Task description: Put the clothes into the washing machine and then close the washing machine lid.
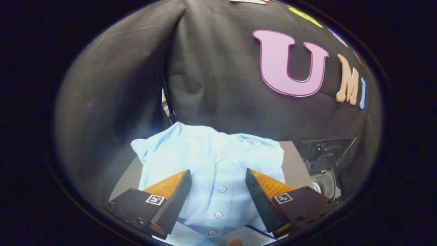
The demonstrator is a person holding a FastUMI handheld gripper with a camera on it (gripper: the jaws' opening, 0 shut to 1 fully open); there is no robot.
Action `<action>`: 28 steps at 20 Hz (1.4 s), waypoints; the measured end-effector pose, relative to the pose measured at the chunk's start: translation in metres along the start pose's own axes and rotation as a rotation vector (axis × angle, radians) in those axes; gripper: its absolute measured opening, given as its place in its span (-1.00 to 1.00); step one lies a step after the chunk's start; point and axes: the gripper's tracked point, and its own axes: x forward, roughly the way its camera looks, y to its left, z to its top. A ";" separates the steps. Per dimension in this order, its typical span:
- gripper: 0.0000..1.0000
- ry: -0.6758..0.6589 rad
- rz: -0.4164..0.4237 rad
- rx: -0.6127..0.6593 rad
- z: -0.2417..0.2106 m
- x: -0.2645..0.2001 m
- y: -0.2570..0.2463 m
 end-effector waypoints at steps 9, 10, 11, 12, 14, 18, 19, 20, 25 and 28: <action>-0.56 0.028 0.154 0.065 -0.002 0.007 0.007; -0.57 0.007 0.134 0.078 0.001 -0.001 -0.002; -0.78 0.008 0.141 0.096 0.004 0.005 0.000; -0.99 0.007 0.157 0.115 0.002 -0.004 0.002; -0.99 -0.024 0.168 0.110 0.015 -0.019 -0.010; -0.99 -0.119 0.220 0.098 0.047 -0.055 -0.028; -0.99 -0.133 0.229 0.082 0.052 -0.060 -0.033; -0.99 -0.150 0.213 0.061 0.057 -0.067 -0.042; -0.99 -0.281 0.122 0.016 0.088 -0.102 -0.100; -1.00 -0.381 0.060 0.032 0.109 -0.125 -0.141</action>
